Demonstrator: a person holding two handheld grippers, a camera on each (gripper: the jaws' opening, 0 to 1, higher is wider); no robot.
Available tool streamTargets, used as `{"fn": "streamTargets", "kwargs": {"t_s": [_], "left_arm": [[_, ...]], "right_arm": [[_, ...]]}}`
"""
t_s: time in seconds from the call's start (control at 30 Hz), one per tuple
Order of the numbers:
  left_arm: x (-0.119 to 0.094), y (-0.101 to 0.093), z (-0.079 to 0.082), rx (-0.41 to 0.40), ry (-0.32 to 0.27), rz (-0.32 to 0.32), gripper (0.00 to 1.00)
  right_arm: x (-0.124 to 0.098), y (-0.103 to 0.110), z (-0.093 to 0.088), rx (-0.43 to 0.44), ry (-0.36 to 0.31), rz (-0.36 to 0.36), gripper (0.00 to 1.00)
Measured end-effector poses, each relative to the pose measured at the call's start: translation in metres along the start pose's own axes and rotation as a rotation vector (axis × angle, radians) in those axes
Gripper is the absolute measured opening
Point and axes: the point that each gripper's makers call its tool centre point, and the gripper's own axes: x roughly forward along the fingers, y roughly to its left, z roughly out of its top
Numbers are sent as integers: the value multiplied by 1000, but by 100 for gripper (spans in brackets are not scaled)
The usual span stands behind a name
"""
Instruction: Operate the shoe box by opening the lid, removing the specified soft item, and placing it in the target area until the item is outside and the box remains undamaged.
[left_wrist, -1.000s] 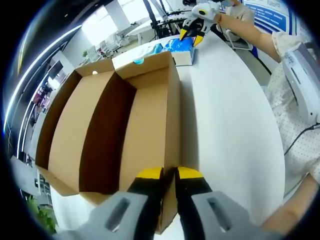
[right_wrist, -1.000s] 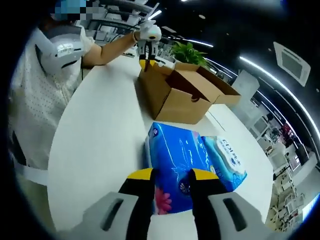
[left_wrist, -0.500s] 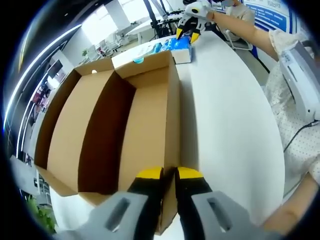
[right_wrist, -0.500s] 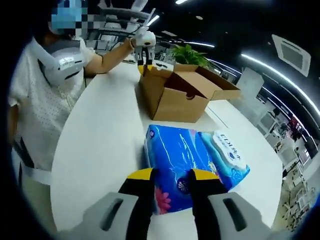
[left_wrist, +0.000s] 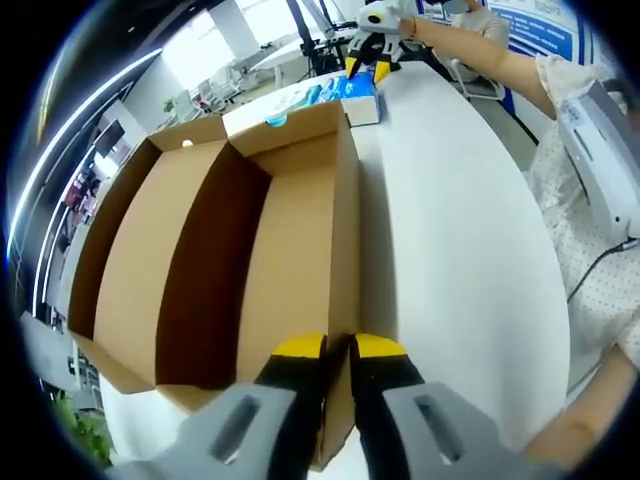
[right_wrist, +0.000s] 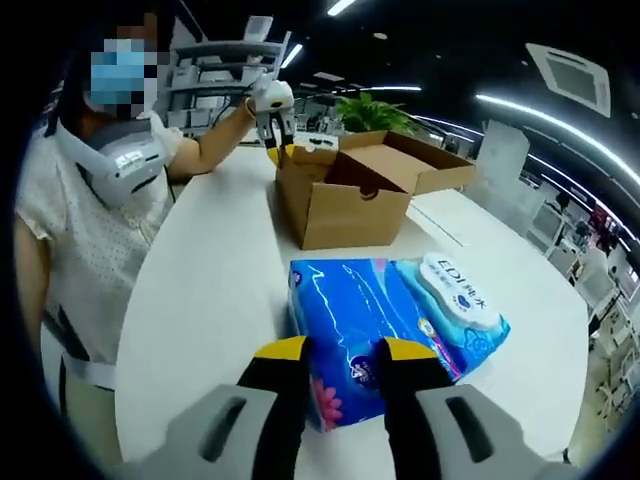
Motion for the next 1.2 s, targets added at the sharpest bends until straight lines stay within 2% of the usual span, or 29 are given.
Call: {"fn": "streamTargets", "kwargs": {"t_s": [0.3,0.43,0.47,0.57,0.63,0.77,1.2], "left_arm": [[0,0,-1,3,1,0,9],[0,0,-2,3,-2,-1,9],[-1,1,-2,4,-2,-1,9],[0,1,-2,4,-3,-1,9],[0,1,-3,4,-4,-2,9],[0,1,-2,3,-5,-4,9],[1,1,-2,6,-3,-2,9]], "right_arm": [[4,2,2,-18,21,-33,31],[-4,-9,-8,77,55,-113,43],[-9,-15,-12,117,63,-153,46],[-14,-18,-19,144,66,-173,49],[-16,-19,-23,169,60,-188,50],[-12,-15,-38,180,107,-185,46],[-8,-18,-38,198,87,-203,45]]}}
